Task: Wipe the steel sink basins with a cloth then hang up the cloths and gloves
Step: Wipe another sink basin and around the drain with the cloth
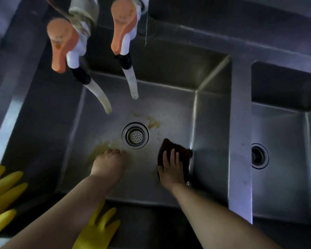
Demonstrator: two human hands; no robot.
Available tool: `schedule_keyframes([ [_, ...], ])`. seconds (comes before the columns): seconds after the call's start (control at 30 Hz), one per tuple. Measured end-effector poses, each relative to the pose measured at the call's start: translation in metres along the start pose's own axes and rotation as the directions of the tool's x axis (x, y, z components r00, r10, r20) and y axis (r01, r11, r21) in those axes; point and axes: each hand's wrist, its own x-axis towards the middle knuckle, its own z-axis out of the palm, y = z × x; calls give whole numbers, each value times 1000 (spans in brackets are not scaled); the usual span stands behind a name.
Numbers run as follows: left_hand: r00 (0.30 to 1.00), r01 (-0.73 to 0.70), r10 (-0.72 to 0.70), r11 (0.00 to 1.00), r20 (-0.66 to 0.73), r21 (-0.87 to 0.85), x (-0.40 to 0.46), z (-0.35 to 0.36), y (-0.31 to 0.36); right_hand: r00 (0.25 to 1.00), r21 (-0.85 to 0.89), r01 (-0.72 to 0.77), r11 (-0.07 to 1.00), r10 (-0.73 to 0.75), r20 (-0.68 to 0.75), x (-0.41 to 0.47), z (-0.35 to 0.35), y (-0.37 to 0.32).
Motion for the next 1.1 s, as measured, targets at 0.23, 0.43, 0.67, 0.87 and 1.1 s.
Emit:
schedule_keyframes([
  [0.23,989,-149,151,972,3,181,39,37,-26,971,-80,-68,994,47,-235,114,-62,15],
  [0.43,978,-204,210,955,-6,213,59,44,-39,958,-50,-83,995,66,-279,97,-26,12],
  [0.67,989,-147,140,958,46,248,74,44,-41,978,-46,-195,980,191,-82,4,56,-1],
  [0.87,990,-131,105,938,98,321,87,55,-33,944,9,-295,956,293,-155,38,33,-6],
  [1.1,989,-135,106,928,100,348,95,57,-30,827,83,-307,948,309,-470,123,-34,-13],
])
